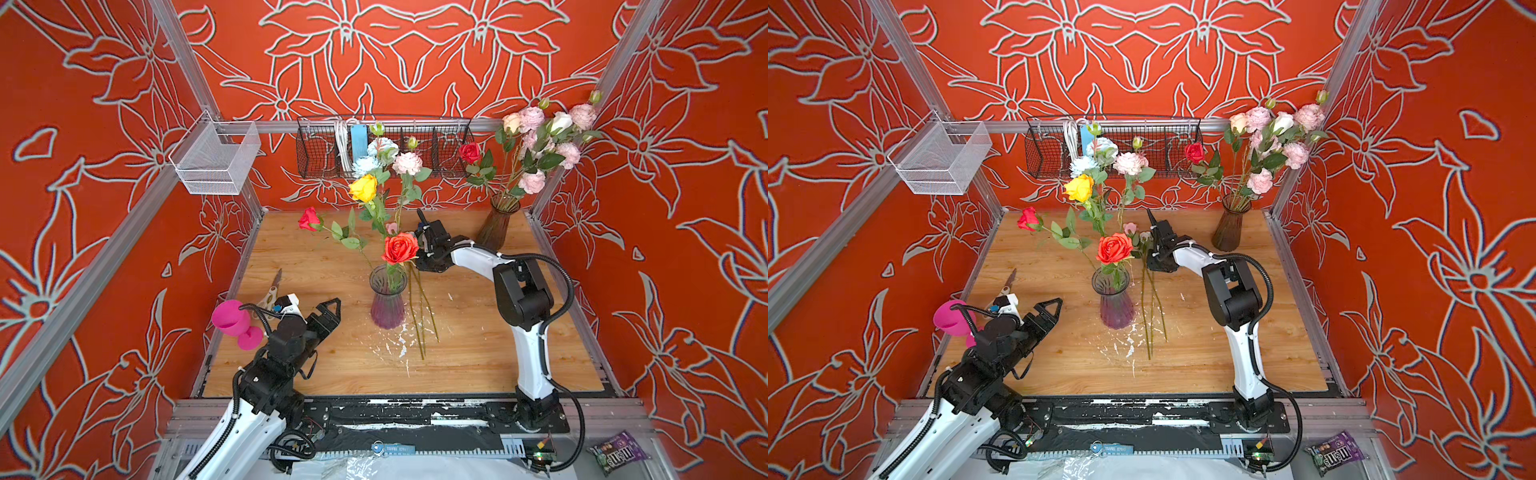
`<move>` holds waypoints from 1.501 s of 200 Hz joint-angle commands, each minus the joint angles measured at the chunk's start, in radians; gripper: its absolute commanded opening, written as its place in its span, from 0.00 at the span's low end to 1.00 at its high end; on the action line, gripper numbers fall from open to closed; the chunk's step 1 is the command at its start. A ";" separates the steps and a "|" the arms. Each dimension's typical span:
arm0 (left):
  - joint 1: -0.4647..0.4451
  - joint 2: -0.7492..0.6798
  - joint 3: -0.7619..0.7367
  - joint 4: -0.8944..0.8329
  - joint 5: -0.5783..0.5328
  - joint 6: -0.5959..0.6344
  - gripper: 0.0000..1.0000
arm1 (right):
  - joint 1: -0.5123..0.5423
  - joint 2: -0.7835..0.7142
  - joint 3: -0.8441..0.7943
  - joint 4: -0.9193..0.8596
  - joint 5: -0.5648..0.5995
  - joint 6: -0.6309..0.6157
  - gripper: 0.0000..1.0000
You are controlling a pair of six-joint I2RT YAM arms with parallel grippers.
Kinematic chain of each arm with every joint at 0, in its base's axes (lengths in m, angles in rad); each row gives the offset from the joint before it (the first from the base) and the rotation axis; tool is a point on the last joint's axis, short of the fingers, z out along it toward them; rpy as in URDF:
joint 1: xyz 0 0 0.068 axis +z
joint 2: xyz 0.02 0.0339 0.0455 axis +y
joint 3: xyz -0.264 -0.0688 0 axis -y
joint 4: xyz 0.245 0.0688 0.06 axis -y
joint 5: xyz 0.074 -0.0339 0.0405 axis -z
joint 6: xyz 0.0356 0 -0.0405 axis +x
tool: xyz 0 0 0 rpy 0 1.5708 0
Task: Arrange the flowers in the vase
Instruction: 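Lower the open right gripper onto the blue rose stem and grasp it, then lift the blue rose upright out of the pile with the right gripper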
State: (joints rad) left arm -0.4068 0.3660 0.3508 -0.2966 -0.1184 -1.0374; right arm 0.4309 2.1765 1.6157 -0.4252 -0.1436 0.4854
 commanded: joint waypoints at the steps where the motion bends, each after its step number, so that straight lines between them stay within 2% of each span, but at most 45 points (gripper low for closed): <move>1: -0.003 -0.006 -0.013 0.030 -0.016 -0.007 0.95 | 0.009 0.038 0.042 -0.070 0.043 0.025 0.22; 42: -0.002 -0.018 -0.022 0.030 -0.021 -0.007 0.96 | 0.006 0.003 0.003 -0.053 0.068 0.036 0.05; 85: -0.002 -0.043 -0.019 0.020 -0.018 -0.009 0.95 | -0.002 -0.217 -0.165 0.077 0.059 0.060 0.00; 139: -0.002 -0.085 -0.016 0.052 0.039 0.002 0.96 | -0.001 -0.648 -0.524 0.275 0.084 0.068 0.00; 162: -0.003 -0.081 -0.034 0.174 0.129 0.038 0.95 | 0.002 -0.879 -0.700 0.373 0.106 0.050 0.00; 199: -0.003 -0.062 -0.002 0.331 0.289 0.145 0.94 | 0.044 -1.249 -0.869 0.484 0.117 -0.005 0.00; 214: -0.004 -0.065 0.031 0.349 0.336 0.188 0.94 | 0.101 -1.350 -0.878 0.512 0.154 -0.057 0.00; 236: -0.004 -0.050 0.074 0.385 0.410 0.225 0.93 | 0.209 -1.401 -0.817 0.507 0.202 -0.138 0.00; 276: -0.008 0.033 0.148 0.396 0.500 0.244 0.90 | 0.350 -1.347 -0.674 0.536 0.204 -0.228 0.00; 300: -0.012 0.057 0.176 0.370 0.499 0.256 0.90 | 0.430 -1.294 -0.576 0.545 0.220 -0.302 0.00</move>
State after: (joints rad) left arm -0.4080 0.4034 0.4961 0.0639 0.3344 -0.8139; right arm 0.7971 0.8459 0.9493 0.0784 0.0422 0.2920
